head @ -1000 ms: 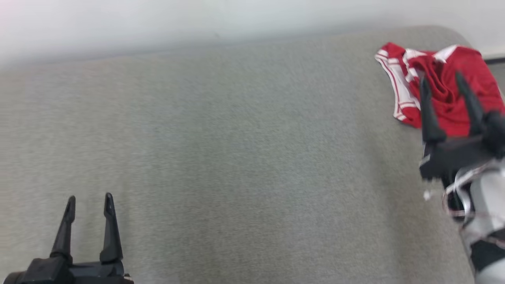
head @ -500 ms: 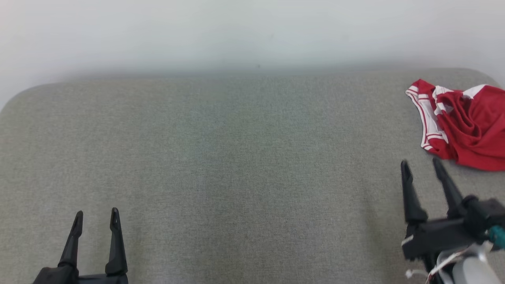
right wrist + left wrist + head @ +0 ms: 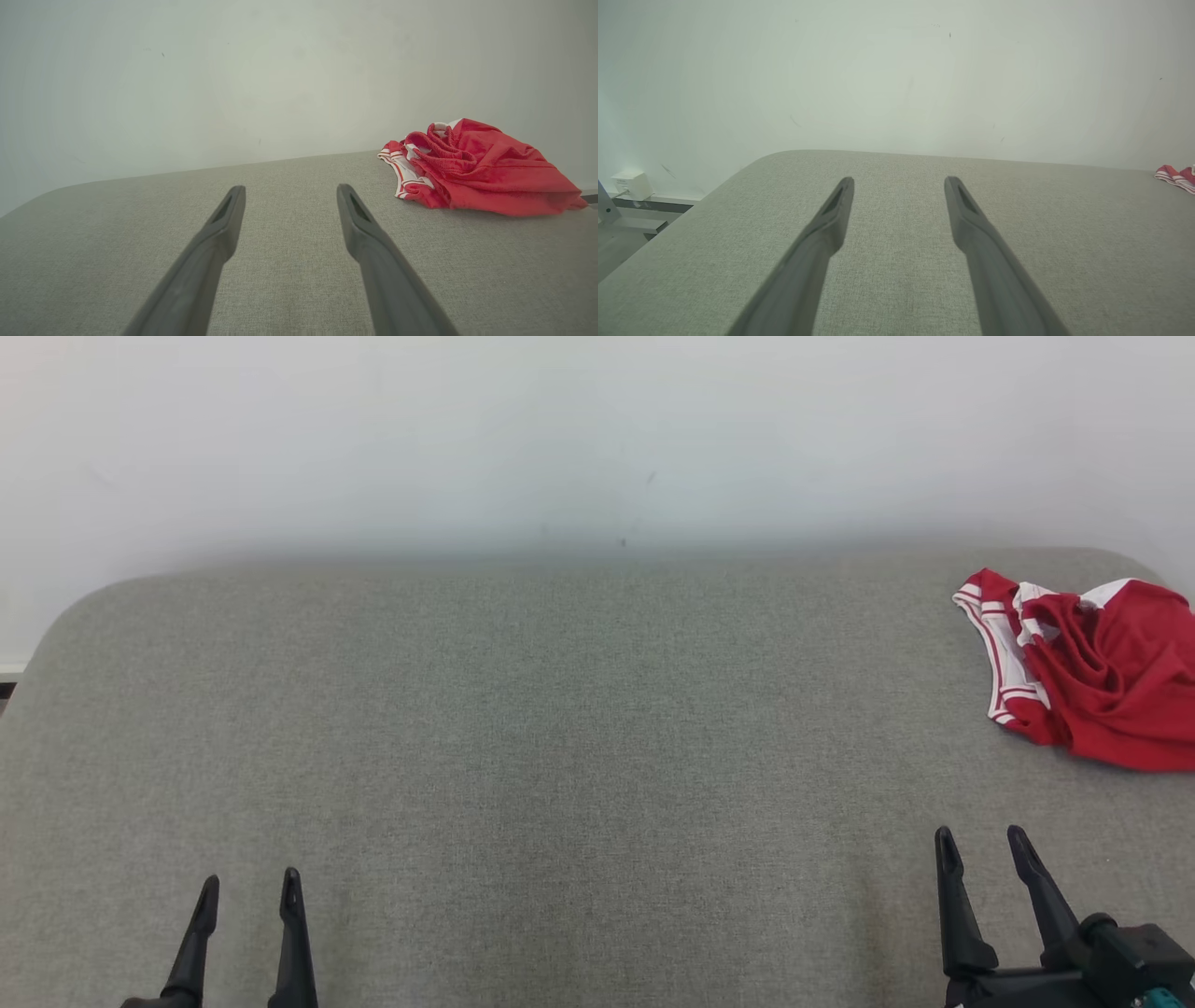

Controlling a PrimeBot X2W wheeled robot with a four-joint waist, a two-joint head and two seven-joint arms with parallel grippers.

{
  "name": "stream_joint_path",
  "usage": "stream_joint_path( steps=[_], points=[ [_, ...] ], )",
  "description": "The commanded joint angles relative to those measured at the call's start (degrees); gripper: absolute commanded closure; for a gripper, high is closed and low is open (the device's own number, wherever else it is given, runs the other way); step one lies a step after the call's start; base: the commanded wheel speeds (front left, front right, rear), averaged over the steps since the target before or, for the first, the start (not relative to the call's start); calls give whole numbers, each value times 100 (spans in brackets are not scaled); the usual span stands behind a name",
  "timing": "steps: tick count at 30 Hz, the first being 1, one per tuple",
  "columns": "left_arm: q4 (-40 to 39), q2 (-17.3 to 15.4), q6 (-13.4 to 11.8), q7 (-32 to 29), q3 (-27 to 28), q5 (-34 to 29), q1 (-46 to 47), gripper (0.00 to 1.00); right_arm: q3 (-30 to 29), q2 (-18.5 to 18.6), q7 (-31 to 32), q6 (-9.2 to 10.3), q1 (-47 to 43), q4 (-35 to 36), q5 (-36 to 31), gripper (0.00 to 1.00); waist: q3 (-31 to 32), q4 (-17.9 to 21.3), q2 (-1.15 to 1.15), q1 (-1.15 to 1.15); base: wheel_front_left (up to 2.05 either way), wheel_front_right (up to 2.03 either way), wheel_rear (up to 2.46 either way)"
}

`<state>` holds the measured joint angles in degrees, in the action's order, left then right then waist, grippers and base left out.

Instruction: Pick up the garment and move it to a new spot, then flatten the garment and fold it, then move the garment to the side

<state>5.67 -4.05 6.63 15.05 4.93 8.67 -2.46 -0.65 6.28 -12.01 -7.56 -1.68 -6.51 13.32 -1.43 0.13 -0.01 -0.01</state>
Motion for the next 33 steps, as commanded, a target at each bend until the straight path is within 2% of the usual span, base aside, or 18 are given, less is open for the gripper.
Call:
stream_joint_path(
  steps=[1,12,13,19,33],
  points=[
    [29,24,32,15,-13,-1,-109,0,-37,-46,21,15,-120,70,-45,0,61,18,1,1,0,0,0],
    [135,32,53,15,-61,-34,-192,0,-111,-143,120,15,-344,185,-70,0,177,61,1,1,0,0,0],
    [130,16,44,0,-65,-1,-117,100,-98,-129,113,0,-303,169,-33,100,178,61,0,1,0,0,0],
    [423,45,44,-43,-65,104,-163,100,-75,-158,158,0,-377,-111,50,100,181,61,1,1,0,0,0],
    [495,56,52,-417,-17,1543,31,100,-154,-179,443,1,-166,-216,1431,100,175,54,1,1,0,0,0]
  ],
)
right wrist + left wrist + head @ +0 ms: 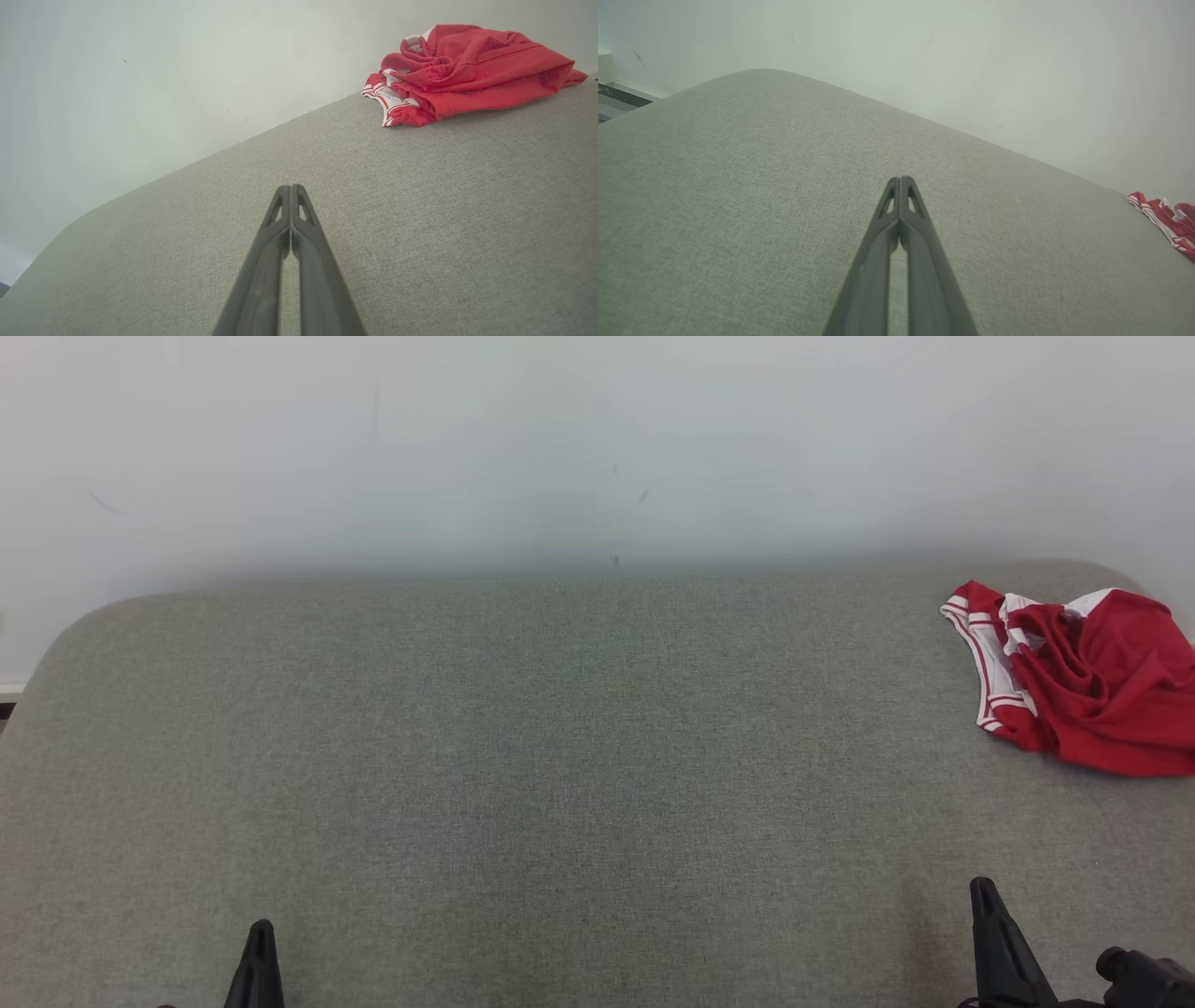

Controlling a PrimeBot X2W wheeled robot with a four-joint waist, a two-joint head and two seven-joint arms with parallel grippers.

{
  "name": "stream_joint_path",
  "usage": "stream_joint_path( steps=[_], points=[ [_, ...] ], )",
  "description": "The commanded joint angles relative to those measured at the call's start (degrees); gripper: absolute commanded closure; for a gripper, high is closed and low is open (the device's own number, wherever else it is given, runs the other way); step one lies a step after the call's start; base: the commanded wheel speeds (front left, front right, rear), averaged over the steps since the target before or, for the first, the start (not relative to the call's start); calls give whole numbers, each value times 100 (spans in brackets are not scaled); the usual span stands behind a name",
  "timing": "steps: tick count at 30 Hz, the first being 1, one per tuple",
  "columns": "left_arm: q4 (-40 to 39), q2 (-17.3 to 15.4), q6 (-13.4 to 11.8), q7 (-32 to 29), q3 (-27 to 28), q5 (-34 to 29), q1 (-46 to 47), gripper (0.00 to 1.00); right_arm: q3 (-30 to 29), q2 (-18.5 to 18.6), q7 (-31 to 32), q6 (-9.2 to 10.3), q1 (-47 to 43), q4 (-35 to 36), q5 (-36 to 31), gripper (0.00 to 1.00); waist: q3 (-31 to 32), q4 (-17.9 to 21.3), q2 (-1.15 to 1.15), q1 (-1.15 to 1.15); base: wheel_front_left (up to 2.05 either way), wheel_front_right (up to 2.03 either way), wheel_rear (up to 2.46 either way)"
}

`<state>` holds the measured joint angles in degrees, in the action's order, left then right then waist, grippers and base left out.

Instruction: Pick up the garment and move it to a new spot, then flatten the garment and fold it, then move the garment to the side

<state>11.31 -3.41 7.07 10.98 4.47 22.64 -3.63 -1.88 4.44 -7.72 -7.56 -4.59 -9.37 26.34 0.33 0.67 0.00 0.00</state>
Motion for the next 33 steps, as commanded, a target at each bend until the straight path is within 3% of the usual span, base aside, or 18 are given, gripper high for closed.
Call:
stream_joint_path(
  steps=[1,33],
  points=[
    [-65,-6,9,-35,31,247,159,100,-36,3,33,2,140,61,227,100,-1,-1,0,0,0,0,0],
    [65,17,28,-747,103,3045,522,100,-204,-51,602,5,546,-149,2888,100,-16,-21,0,0,0,0,0]
  ],
)
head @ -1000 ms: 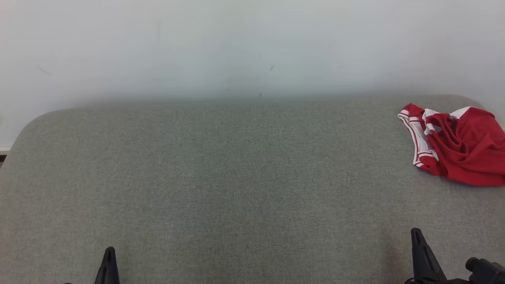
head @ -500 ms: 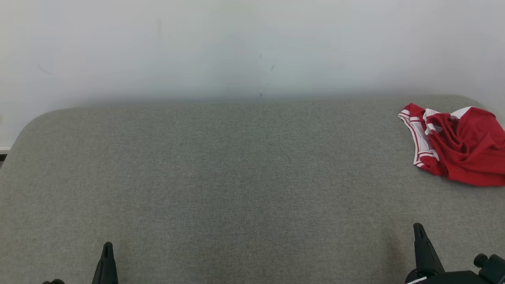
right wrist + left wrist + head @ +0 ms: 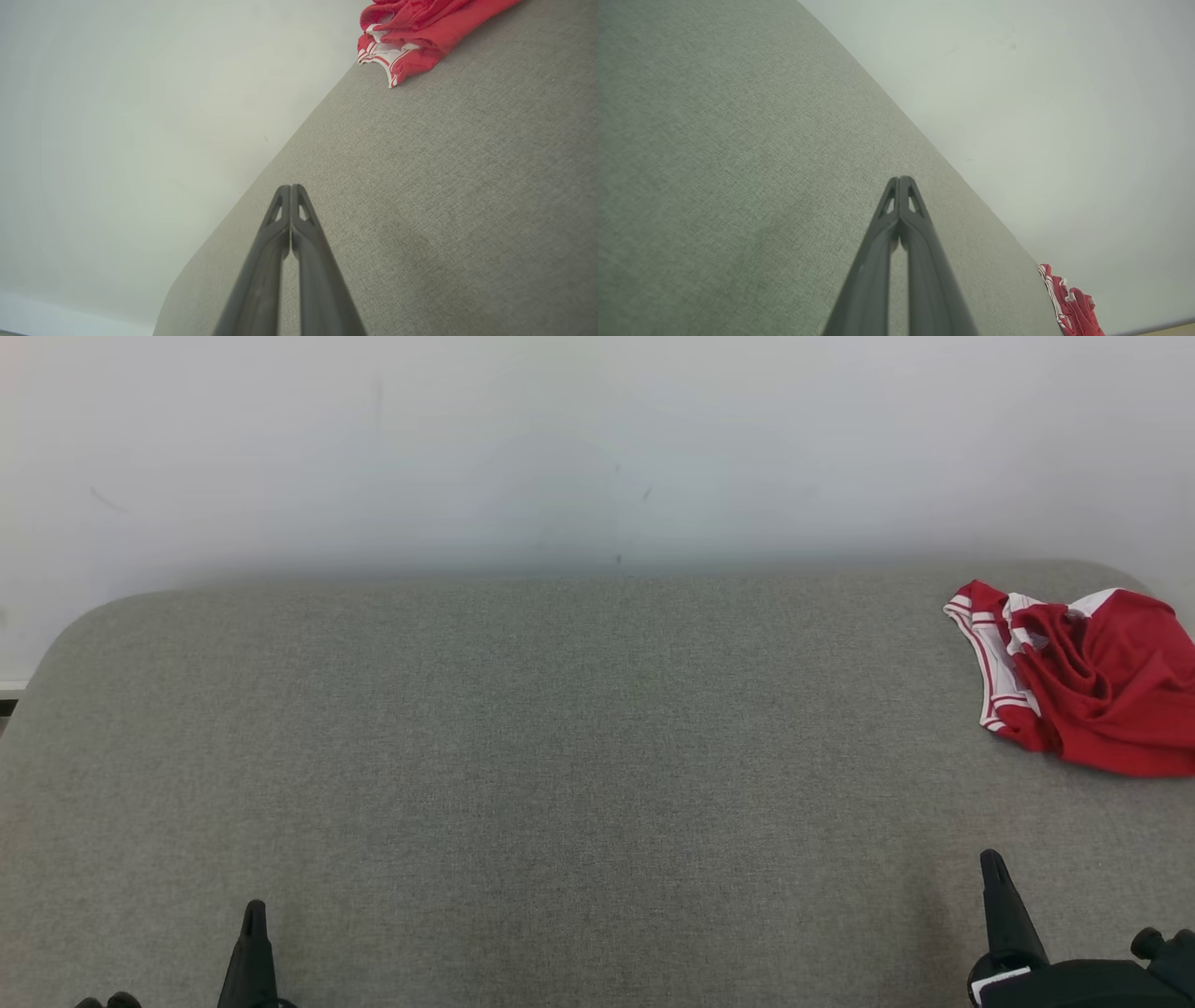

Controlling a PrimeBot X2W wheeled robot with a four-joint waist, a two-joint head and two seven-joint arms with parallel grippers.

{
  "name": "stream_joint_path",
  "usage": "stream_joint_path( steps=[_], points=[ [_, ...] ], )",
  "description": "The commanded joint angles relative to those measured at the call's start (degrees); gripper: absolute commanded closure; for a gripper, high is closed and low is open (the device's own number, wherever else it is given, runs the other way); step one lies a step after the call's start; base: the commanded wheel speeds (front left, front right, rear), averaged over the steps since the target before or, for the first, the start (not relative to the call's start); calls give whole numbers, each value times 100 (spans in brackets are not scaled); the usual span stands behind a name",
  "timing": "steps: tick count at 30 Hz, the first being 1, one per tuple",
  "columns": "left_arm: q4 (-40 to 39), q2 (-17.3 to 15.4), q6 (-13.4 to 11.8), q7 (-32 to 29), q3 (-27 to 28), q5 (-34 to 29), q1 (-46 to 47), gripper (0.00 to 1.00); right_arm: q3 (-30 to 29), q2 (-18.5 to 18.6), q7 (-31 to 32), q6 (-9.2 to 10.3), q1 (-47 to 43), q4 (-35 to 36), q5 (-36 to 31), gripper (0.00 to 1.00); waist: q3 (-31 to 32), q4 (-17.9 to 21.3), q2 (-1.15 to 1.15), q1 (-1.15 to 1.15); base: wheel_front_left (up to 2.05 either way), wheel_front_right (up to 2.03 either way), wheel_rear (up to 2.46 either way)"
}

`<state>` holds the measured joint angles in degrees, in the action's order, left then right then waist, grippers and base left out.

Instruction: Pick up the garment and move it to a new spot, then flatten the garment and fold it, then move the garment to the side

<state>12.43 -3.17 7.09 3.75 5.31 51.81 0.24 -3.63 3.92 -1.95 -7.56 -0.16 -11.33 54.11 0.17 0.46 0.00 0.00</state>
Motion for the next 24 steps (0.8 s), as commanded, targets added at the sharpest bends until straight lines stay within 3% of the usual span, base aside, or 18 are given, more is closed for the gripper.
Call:
stream_joint_path(
  steps=[1,24],
  points=[
    [-47,-7,26,-24,18,129,134,100,-29,2,25,5,103,48,110,100,0,0,0,0,0,0,0],
    [30,8,38,-405,64,1581,320,100,-125,-33,331,8,312,-69,1496,100,-11,-14,0,0,0,0,0]
  ],
)
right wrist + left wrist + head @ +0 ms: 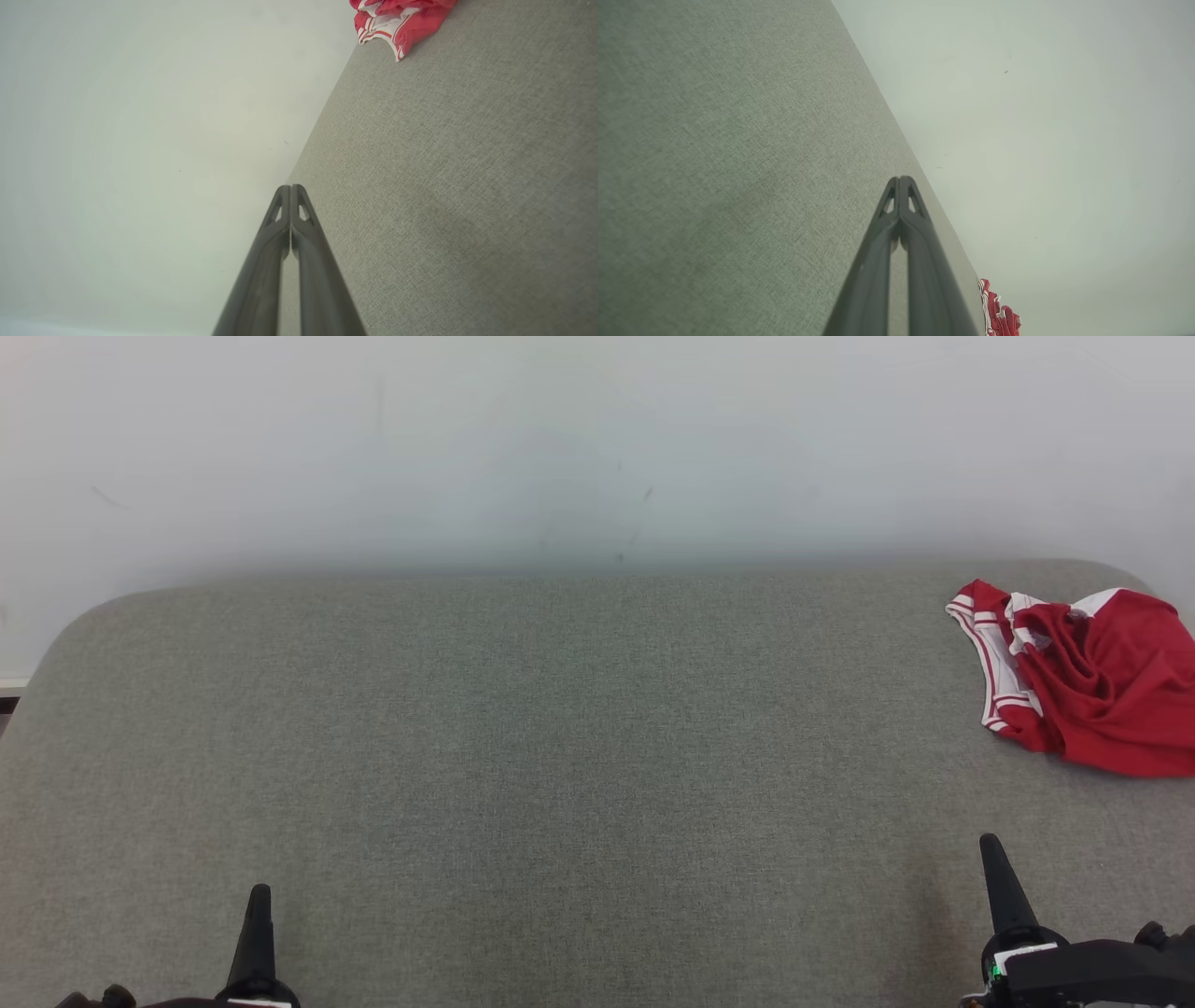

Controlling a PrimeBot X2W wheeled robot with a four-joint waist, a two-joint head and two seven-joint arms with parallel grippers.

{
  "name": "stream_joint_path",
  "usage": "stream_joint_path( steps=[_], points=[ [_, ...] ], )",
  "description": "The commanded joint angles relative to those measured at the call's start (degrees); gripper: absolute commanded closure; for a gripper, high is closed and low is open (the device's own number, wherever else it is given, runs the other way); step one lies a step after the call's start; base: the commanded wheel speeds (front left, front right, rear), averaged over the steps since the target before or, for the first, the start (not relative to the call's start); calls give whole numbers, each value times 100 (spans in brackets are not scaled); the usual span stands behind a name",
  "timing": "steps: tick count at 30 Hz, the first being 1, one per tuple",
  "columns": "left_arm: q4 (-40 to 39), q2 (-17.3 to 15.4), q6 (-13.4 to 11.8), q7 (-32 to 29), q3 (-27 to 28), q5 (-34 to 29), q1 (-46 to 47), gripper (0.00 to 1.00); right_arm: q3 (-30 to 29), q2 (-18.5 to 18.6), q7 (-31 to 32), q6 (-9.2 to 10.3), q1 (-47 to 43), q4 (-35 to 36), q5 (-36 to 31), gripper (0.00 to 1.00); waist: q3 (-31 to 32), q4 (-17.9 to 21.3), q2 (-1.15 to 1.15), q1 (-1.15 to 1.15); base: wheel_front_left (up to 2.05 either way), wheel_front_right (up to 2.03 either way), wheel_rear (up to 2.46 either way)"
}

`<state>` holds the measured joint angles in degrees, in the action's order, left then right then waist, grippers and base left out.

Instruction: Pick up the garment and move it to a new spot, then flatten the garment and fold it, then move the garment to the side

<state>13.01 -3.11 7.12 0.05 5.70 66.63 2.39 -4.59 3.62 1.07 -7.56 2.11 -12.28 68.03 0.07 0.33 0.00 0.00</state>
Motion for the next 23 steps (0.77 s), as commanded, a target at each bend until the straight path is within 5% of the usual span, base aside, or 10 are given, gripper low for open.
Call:
stream_joint_path(
  steps=[1,23],
  points=[
    [-25,3,35,-51,27,159,116,100,-33,-5,42,8,92,23,159,100,-1,-1,0,0,0,0,0],
    [36,14,46,-326,57,1256,257,100,-105,-33,268,10,254,-65,1191,100,-10,-14,0,0,0,0,0]
  ],
)
